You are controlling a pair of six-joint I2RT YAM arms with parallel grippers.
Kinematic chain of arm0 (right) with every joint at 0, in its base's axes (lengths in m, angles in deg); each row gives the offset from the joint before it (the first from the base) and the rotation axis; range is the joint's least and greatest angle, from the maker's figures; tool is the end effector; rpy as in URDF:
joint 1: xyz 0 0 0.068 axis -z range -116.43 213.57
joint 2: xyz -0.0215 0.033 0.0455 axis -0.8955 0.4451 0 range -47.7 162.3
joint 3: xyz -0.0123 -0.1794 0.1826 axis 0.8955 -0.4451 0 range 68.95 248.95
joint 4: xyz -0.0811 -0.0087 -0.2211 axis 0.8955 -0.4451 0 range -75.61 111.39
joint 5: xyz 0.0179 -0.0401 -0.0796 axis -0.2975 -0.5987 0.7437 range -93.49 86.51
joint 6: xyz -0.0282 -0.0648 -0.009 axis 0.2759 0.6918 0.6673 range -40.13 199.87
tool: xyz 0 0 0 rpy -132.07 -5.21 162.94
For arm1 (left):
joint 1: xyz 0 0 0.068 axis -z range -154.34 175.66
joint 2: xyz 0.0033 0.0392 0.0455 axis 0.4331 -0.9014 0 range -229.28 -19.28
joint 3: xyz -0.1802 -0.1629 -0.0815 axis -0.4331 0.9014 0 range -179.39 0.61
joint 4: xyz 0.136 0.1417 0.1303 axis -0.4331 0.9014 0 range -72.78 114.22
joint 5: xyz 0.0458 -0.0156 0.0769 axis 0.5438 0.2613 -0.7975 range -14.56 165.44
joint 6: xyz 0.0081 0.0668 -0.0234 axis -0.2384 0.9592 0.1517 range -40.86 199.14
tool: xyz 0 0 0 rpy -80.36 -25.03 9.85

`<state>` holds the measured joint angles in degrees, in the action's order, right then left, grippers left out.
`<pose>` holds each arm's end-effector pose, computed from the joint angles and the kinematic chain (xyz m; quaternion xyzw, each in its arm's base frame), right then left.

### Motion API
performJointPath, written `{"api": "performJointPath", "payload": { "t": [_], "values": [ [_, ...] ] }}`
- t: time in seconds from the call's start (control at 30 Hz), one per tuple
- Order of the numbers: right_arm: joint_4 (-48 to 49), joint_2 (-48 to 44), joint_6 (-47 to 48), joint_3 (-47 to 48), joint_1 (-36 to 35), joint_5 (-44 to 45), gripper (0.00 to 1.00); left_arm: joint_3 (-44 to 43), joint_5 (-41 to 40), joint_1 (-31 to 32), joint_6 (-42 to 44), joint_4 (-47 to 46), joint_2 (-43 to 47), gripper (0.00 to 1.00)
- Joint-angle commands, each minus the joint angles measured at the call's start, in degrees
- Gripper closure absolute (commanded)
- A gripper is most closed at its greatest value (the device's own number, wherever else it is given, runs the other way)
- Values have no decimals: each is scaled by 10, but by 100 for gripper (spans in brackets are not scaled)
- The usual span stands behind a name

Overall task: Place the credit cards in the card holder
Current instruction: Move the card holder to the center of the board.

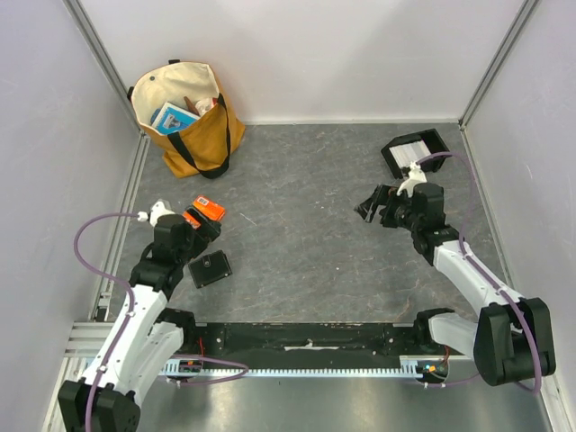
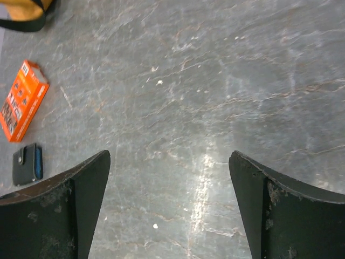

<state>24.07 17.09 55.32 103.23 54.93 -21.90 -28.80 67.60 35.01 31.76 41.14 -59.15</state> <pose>0.2415 0.0554 0.2177 0.0352 0.8487 0.2768 0.4492 0.1631 -0.0188 0.2167 -0.3176 0.8239 -0.1679 0.4383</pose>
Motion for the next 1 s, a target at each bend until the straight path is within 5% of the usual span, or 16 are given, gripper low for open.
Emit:
{"api": "performJointPath", "payload": {
  "t": [0.0, 0.33, 0.5, 0.97],
  "values": [
    [-7, 6, 15, 32, -28, -29, 2, 14, -59, 23, -41, 79, 23, 1],
    [-22, 61, 19, 83, -113, 29, 2, -1, -211, 124, -142, 186, -66, 1],
    [-26, 82, 27, 97, -132, 49, 2, -12, -223, 167, -172, 193, -143, 1],
    [-74, 80, 41, 93, -134, 94, 2, 23, -95, 281, -102, -113, -295, 4]
  ]
}}
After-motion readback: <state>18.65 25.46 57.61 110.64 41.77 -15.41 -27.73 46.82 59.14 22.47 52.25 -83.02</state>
